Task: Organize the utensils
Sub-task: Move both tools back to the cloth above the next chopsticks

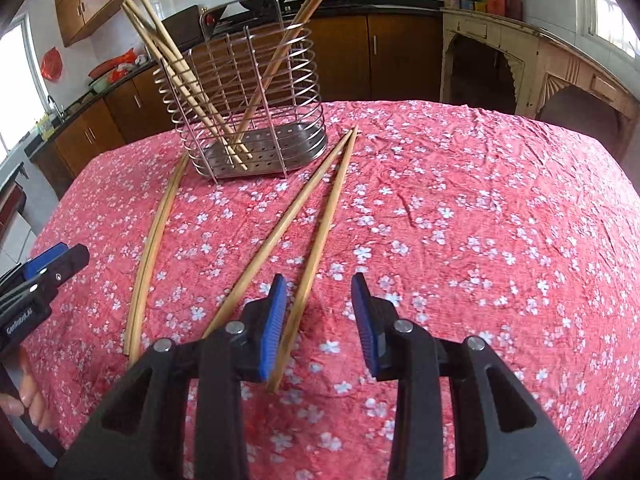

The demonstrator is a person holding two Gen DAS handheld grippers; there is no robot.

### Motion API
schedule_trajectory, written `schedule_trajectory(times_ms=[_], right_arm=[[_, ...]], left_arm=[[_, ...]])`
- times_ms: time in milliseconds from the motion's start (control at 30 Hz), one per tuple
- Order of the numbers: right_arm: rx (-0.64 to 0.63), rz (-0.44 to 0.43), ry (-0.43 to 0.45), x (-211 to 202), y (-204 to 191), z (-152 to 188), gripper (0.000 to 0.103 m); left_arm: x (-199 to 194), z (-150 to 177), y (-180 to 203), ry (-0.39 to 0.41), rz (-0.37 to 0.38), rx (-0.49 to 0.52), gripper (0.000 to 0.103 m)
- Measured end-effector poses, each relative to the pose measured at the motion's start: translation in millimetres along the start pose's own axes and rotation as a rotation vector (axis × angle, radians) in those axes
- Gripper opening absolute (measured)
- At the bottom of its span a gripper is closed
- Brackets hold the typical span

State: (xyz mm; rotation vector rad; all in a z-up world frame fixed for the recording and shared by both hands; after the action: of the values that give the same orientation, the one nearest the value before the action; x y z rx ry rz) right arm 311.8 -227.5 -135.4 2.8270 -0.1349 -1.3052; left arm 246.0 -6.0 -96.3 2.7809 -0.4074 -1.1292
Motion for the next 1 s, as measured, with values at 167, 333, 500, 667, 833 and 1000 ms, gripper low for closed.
schedule_trajectory(times_ms=[167,333,500,667,833,1000], right_arm=[[-0.018,0.024,-0.028,15,-2,5,0.030],[-0.009,0.073,-0.018,19,12,3,0.008],[0.021,0.067,-0.017,24,27,1,0.008],[-0.002,0.082,-0.002,28,24,0,0.008],[0.012,0.089,-0.003,29,28,-1,0.008],[0.079,0.143,-0.012,36,58,-6,0.008]], left_arm=[[17,2,6,-0.038,0.018,-0.002,0.057],[32,6,8,-0.073,0.019,-0.013,0.056],[42,6,14,-0.099,0.024,-0.007,0.055],[51,6,19,-0.126,0.001,0.018,0.048],[53,2,11,-0.130,-0.049,0.031,0.027],[46,-7,-36,-0.121,-0.127,-0.014,0.025]])
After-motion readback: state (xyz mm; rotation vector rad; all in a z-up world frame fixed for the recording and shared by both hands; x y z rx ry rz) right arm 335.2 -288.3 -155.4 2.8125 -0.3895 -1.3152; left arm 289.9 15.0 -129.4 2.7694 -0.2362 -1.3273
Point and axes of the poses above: each gripper's, at about its wrist camera, not at the fingertips, and x roughly the way its jaws point, y to its right, z to its underside, the point moved 3 cm from there along x, roughly the way its jaws point, and after that the axes turned 13 degrees about z, right-handed, at the moved point
